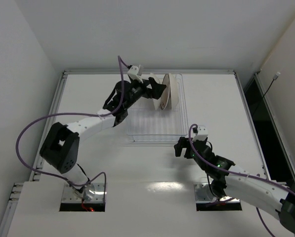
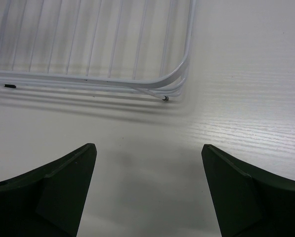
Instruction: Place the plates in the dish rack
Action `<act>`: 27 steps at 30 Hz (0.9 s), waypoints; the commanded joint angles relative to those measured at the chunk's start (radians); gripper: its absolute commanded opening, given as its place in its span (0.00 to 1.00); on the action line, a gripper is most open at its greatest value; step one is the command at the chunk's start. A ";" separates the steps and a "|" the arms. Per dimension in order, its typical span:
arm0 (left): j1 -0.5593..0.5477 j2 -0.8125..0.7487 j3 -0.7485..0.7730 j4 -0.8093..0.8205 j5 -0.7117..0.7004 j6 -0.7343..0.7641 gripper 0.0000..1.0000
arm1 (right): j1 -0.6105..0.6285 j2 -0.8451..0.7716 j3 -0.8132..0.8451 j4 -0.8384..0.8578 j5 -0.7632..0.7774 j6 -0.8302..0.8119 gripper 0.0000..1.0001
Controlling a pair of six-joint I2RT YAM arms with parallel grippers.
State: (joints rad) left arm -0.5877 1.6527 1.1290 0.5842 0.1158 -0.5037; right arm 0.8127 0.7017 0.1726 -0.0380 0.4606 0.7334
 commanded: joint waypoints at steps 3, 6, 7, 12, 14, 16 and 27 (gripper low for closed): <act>0.017 -0.178 -0.024 -0.006 -0.056 0.097 1.00 | -0.004 0.010 0.044 0.038 -0.002 -0.002 0.86; 0.017 -0.223 -0.025 -0.064 -0.056 0.146 1.00 | -0.004 0.022 0.053 0.047 -0.002 -0.002 0.86; 0.017 -0.235 -0.014 -0.093 -0.056 0.158 1.00 | -0.004 0.022 0.053 0.047 -0.002 -0.002 0.86; 0.026 -0.284 0.009 -0.236 -0.102 0.229 1.00 | -0.004 0.032 0.053 0.056 -0.002 -0.002 0.86; 0.026 -0.312 0.009 -0.314 -0.151 0.249 1.00 | -0.004 0.032 0.053 0.056 -0.002 -0.002 0.86; 0.026 -0.376 -0.029 -0.366 -0.255 0.277 1.00 | -0.004 0.021 0.053 0.056 -0.002 -0.002 0.86; -0.024 -0.652 -0.271 -0.387 -0.692 0.402 1.00 | -0.004 0.001 0.087 -0.008 -0.002 -0.012 0.86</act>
State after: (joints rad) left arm -0.5732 1.0317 0.9077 0.1837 -0.3992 -0.1673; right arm 0.8127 0.7128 0.1967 -0.0471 0.4603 0.7330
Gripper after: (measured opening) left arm 1.000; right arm 0.862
